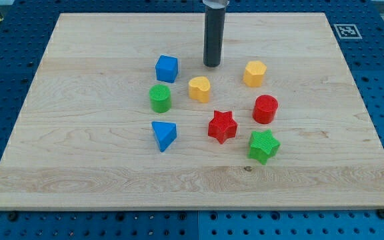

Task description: Move your arm down

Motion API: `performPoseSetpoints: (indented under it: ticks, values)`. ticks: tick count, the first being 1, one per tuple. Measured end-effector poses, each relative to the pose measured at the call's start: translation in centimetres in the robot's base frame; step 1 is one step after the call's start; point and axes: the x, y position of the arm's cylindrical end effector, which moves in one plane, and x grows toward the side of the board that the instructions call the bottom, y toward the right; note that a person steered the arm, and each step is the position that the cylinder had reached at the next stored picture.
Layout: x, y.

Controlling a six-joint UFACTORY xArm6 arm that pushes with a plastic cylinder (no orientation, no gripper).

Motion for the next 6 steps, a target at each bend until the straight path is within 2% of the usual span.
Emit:
performPoseSetpoints:
  ticks: [6]
  values:
    - [0.69,0.05]
